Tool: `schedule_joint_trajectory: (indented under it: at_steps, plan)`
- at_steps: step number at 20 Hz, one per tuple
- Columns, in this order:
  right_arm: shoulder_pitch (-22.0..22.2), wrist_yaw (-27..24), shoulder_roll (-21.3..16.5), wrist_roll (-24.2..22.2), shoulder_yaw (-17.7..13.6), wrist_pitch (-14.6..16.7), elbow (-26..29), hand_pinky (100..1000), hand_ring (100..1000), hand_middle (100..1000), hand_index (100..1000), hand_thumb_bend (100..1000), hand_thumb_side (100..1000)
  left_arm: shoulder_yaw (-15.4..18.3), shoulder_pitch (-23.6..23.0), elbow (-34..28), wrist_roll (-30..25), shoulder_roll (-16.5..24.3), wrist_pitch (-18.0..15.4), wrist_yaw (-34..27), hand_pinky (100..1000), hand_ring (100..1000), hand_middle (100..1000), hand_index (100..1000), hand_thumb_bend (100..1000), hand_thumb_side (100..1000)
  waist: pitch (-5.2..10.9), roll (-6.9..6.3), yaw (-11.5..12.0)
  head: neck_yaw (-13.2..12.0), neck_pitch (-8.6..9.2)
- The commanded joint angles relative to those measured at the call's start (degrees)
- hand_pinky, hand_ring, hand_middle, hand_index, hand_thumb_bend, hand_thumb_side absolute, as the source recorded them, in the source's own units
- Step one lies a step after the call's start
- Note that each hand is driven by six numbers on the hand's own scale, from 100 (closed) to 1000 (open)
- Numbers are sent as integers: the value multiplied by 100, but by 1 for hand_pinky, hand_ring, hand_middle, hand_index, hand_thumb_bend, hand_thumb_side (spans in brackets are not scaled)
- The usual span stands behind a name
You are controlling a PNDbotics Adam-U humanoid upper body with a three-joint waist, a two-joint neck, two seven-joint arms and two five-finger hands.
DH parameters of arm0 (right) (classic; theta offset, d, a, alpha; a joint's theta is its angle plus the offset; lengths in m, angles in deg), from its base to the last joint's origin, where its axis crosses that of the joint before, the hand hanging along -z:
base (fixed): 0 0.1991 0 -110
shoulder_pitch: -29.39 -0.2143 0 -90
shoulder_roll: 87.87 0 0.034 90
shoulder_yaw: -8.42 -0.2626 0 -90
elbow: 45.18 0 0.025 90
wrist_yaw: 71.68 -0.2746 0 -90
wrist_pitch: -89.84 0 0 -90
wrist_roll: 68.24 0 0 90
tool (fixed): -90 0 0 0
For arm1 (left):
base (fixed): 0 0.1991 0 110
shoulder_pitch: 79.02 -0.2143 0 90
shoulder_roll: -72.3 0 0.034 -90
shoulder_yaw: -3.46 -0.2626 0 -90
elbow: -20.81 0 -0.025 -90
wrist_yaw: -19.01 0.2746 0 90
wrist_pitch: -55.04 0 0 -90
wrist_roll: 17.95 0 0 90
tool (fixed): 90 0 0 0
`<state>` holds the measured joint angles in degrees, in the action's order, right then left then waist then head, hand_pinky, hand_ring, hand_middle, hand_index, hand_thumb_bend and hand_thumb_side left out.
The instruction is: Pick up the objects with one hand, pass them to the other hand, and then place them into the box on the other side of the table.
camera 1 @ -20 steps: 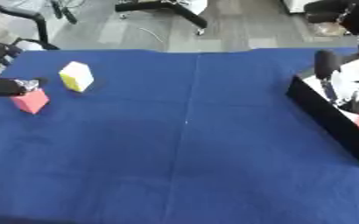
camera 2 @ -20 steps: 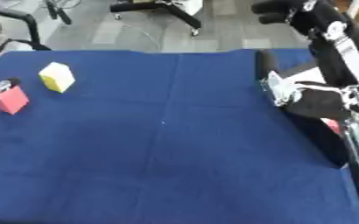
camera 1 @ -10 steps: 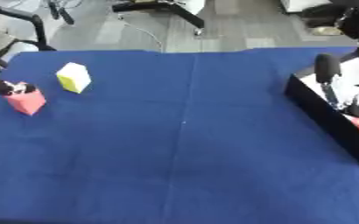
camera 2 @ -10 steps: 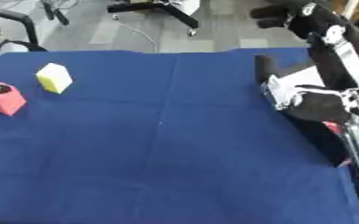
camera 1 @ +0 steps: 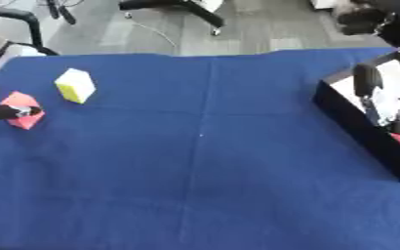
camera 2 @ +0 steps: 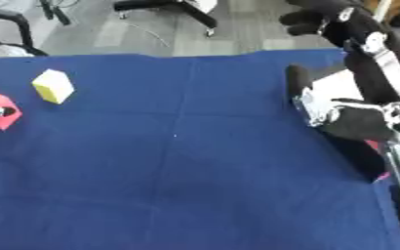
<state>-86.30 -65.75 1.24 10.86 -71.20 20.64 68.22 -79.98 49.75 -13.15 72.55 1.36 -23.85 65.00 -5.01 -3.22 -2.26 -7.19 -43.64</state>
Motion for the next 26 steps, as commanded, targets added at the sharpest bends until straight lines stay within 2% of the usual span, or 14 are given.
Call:
schedule_joint_trajectory:
  at_steps: [1,3,12,14,16,19,22,26]
  plan:
    - [-94,-21,-7,-28,-35,2,119,782,819,872,912,100,334,29,107,43,283,136,72,-147,678,650,689,811,848,591,-66,59,-18,-34,98]
    - [-101,-13,8,-31,-40,3,119,781,819,872,912,100,318,37,120,88,388,114,113,-238,675,647,686,808,842,589,-105,72,-34,-39,121]
    - [-123,27,58,-44,-61,1,119,779,818,872,911,100,335,15,118,241,636,21,206,-466,655,617,655,779,687,551,-242,119,-74,-55,178]
    - [-118,36,61,-46,-65,1,119,779,818,872,911,100,336,34,114,243,776,1,218,-532,599,545,577,702,558,474,-251,130,-75,-55,172]
    - [-110,42,58,-45,-68,3,119,779,818,872,911,100,337,52,102,213,1003,-21,229,-614,574,514,541,665,503,436,-249,137,-70,-55,171]
    - [-103,44,33,-41,-68,9,119,781,818,872,912,100,339,63,87,106,1315,-28,201,-769,515,455,475,586,363,337,-225,131,-56,-47,167]
    - [-93,38,-10,-40,-63,22,119,783,819,872,913,100,340,49,20,-222,1436,-31,90,-926,507,448,468,575,353,328,-175,114,-35,-19,148]
    - [-65,27,-72,-40,-60,50,119,785,820,873,915,100,338,36,-186,-1220,1335,-81,-108,-1093,495,436,459,562,369,331,-78,90,5,18,79]
